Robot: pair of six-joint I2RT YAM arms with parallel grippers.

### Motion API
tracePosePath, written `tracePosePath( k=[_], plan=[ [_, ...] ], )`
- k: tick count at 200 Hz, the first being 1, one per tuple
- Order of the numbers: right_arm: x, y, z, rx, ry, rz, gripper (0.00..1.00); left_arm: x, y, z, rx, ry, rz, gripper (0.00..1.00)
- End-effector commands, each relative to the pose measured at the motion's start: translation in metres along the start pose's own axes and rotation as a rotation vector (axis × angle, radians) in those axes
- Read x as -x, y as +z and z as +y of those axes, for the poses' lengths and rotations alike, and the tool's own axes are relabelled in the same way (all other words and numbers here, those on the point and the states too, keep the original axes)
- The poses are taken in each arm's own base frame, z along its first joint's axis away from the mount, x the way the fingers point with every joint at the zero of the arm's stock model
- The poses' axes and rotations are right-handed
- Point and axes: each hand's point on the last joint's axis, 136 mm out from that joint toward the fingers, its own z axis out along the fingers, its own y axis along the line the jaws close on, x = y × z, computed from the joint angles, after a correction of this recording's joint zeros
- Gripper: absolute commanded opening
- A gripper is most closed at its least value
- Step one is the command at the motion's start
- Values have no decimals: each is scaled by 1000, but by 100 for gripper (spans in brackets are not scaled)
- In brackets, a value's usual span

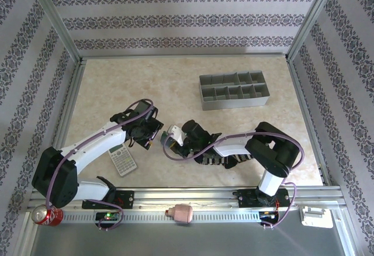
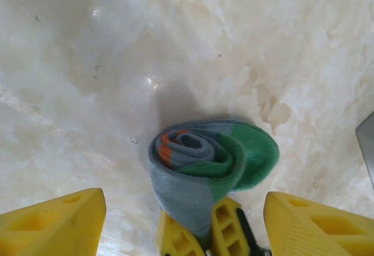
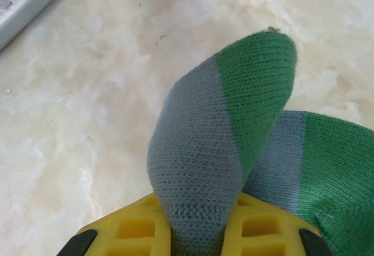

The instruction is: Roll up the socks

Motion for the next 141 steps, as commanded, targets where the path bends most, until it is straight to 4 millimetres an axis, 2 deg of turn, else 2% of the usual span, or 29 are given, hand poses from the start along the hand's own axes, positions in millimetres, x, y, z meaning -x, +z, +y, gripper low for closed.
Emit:
tracePosePath(
  k=[1, 24, 55, 141],
  plan=[
    [-118, -4, 6, 75, 242, 381, 0, 0, 7, -4, -56, 6, 15, 66],
    [-118, -4, 3, 107, 310, 386, 0, -8, 18, -17, -124, 24, 50, 61],
    [-121, -3, 1, 156, 408, 403, 0, -20, 35, -26, -157, 46, 91, 61],
    [-131, 2, -8, 239, 620, 433, 0, -31, 70, -2, -53, 60, 123, 62]
  ],
)
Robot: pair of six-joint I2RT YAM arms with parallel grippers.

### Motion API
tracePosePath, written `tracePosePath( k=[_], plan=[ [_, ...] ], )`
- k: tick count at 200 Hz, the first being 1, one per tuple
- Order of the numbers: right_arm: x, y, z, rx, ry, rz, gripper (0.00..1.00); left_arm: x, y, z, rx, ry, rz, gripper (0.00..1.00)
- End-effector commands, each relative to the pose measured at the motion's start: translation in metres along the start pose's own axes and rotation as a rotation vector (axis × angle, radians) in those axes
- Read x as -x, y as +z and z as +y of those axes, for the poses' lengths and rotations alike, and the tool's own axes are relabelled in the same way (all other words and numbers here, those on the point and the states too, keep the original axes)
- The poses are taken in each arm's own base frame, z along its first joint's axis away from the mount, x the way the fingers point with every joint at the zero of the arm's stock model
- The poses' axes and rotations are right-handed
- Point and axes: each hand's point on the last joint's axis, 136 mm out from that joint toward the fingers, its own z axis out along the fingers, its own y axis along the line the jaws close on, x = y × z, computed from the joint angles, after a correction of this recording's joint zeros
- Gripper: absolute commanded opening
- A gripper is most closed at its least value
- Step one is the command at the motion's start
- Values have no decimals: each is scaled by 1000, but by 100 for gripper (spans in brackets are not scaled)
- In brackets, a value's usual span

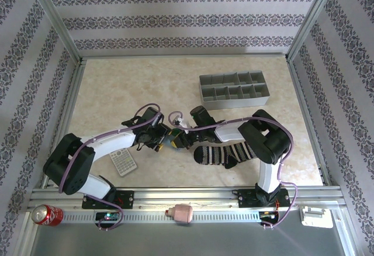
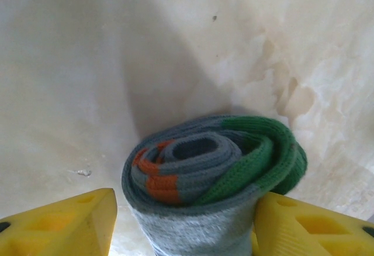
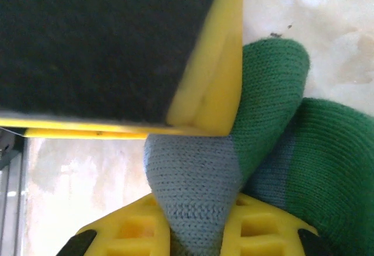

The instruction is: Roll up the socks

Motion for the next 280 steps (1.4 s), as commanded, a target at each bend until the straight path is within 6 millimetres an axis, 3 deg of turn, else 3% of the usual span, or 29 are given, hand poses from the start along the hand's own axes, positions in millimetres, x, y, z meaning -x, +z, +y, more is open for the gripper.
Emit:
tracePosePath(
  k=[1, 20, 61, 84, 102, 123, 147, 165, 176, 197, 229, 280],
  plan=[
    [-124, -1, -38, -144, 349, 333, 0, -8, 13, 6, 22, 13, 23, 62],
    [-123, 0, -39, -126, 376, 328, 0, -10, 26, 17, 78, 21, 37, 59],
    [-116, 4, -46, -110, 389, 332, 0, -11, 32, 69, 273, -19, 25, 36],
    [-108, 7, -48, -108, 360, 342, 0, -13, 20, 99, 401, -59, 27, 0],
    [-99, 7, -47, -121, 286, 356, 1, -11, -1, 119, 489, -97, -7, 0],
    [-80, 6, -34, -130, 115, 343, 18, -8, -20, 132, 532, -146, -57, 0],
    [-48, -8, -13, -207, -150, 228, 37, -9, -18, 131, 540, -191, -63, 0],
    [-22, -31, 9, -333, -387, 55, 49, -7, -16, 123, 568, -195, -73, 0],
    [-12, -44, 12, -439, -464, -14, 57, -6, -14, 117, 580, -193, -74, 0],
    [-14, -52, 22, -530, -564, -7, 60, -4, -14, 110, 611, -173, -81, 0],
    [-14, -43, 29, -679, -747, 51, 62, -3, -13, 108, 649, -162, -76, 0],
    [10, -10, 44, -733, -954, 96, 62, 0, -8, 106, 656, -162, -66, 0]
  ],
)
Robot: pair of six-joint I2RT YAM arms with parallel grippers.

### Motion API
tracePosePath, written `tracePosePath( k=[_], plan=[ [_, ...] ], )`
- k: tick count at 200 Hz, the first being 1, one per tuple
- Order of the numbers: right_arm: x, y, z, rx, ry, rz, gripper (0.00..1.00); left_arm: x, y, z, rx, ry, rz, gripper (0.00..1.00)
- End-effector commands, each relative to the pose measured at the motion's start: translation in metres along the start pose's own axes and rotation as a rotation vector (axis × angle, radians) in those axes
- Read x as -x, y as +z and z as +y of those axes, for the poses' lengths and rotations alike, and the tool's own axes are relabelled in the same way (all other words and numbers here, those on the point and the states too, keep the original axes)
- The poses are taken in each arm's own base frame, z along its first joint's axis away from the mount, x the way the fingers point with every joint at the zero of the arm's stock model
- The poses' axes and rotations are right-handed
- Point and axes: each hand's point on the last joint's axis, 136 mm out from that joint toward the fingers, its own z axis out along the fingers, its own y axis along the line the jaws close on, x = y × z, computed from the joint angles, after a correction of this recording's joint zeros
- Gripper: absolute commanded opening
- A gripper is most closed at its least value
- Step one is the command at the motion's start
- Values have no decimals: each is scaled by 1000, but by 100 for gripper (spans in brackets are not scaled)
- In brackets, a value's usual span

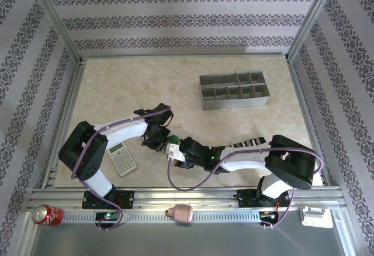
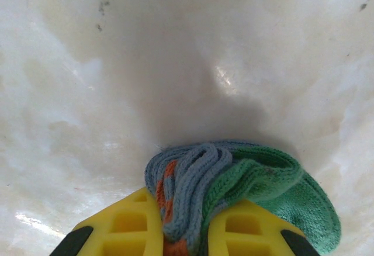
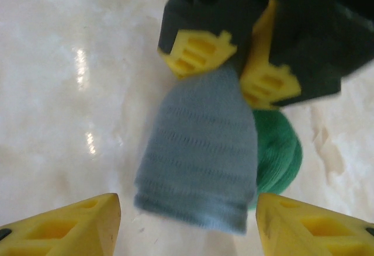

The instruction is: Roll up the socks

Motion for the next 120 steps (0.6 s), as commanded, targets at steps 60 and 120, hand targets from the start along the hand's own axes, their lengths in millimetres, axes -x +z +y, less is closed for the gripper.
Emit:
tracePosePath(
  k=[60, 120],
  plan=[
    [-18, 46, -9, -75, -73, 172, 44, 19, 14, 62, 269, -60, -53, 0],
    [-66, 46, 12, 75, 92, 286, 2, 25, -7, 48, 156, -58, -57, 12]
  ],
)
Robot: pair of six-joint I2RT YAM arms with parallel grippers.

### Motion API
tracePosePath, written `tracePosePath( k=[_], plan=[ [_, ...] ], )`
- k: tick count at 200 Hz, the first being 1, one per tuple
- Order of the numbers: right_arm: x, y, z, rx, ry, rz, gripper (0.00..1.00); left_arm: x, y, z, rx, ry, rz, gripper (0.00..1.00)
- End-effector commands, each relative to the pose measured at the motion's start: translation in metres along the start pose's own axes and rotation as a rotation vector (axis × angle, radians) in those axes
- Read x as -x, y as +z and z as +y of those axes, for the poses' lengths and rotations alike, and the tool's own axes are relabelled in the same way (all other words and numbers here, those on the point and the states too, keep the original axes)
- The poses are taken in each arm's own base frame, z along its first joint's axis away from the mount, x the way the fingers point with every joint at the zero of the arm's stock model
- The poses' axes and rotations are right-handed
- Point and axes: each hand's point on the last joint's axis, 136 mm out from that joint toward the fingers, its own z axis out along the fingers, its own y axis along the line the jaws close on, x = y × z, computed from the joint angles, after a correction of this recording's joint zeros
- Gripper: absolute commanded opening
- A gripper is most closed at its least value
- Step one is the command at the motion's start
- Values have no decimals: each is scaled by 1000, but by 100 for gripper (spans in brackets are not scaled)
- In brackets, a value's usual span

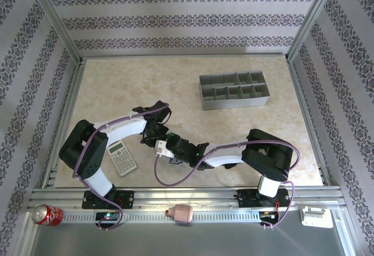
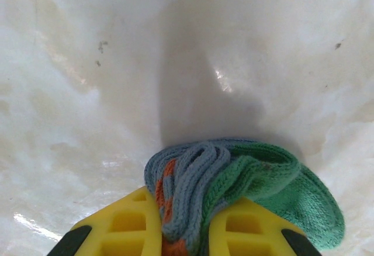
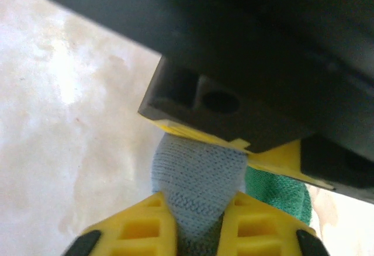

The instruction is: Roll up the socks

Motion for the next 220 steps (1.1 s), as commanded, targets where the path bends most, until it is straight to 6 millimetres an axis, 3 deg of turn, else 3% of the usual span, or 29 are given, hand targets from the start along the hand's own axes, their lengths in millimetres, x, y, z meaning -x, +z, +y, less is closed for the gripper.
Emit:
tracePosePath(
  k=[1, 46, 88, 113, 151, 188, 220],
  plan=[
    [-79, 9, 21, 116, 84, 247, 1, 13, -3, 51, 158, -40, -47, 13],
    [-96, 13, 30, 210, 209, 289, 0, 27, -21, 43, 9, -80, -69, 55],
    [-101, 13, 37, 275, 255, 295, 0, 44, -37, 31, -138, -126, -96, 81],
    [-102, 14, 38, 325, 318, 293, 0, 50, -48, 16, -254, -107, -117, 82],
    [-102, 14, 40, 450, 469, 279, 0, 38, -52, 3, -337, -42, -64, 78],
    [-102, 13, 40, 575, 636, 266, 0, 26, -49, -16, -439, 6, -17, 69],
    [-102, 13, 39, 701, 803, 275, 0, 13, -40, -35, -491, 44, 22, 67]
  ],
)
